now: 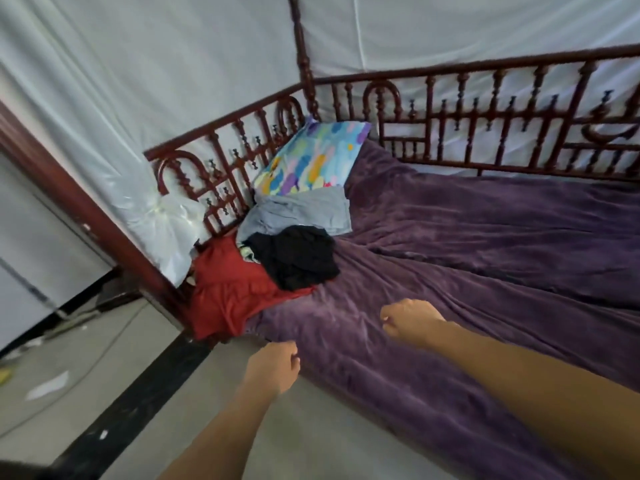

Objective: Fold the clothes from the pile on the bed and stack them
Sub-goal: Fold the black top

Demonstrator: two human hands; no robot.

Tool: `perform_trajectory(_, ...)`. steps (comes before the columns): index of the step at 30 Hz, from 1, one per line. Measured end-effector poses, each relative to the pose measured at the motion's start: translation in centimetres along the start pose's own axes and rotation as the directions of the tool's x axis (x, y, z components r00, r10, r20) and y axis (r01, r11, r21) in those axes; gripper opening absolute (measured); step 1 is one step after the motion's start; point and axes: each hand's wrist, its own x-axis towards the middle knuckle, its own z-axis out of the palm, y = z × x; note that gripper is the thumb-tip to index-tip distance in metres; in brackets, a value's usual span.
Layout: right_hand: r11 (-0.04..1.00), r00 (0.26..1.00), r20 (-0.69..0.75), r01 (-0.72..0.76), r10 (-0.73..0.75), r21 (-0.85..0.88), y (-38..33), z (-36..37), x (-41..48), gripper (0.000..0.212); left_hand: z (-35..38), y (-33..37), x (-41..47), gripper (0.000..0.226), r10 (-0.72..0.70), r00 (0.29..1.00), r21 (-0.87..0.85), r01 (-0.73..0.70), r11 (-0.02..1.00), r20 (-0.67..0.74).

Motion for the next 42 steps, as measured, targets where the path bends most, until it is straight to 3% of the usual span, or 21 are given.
perform_trajectory(8, 0.996, 0.995, 0.037, 0.093, -0.092, -0.02, -3.9, -0.3, 11.6, 0.026, -0.6, -6.8, 7.1, 0.024, -0.03, 1.0, -0.057, 0.031, 0.998, 0.009)
perform_trajectory(17, 0.997, 0.995, 0.095, 0.024, -0.031, 0.076, -3.4, 0.6, 27.9, 0.028, -3.4, -13.6, 20.6, 0.022, -0.114, 0.989, 0.019, 0.112, 0.993, 0.098)
perform_trajectory(26, 0.99, 0.982, 0.188, -0.048, 0.022, 0.135, -4.3, 2.4, 38.9, 0.028, -4.4, -19.9, 30.9, 0.027, -0.096, 0.984, 0.02, 0.094, 0.995, 0.153)
perform_trajectory(35, 0.929, 0.907, 0.335, -0.325, 0.254, 0.176, -7.4, 7.6, 49.6, 0.033, -1.7, -28.2, 47.8, 0.03, 0.095, 0.942, 0.044, -0.115, 0.992, 0.321)
perform_trajectory(39, 0.884, 0.855, 0.381, -0.438, 0.353, 0.163, -9.6, 10.3, 55.2, 0.038, 0.3, -30.8, 56.9, 0.03, 0.216, 0.929, 0.044, -0.24, 0.97, 0.302)
perform_trajectory(42, 0.838, 0.836, 0.352, -0.507, 0.422, 0.2, -11.5, 12.5, 59.2, 0.051, 2.4, -32.1, 61.9, 0.035, 0.27, 0.94, 0.047, -0.286, 0.957, 0.209)
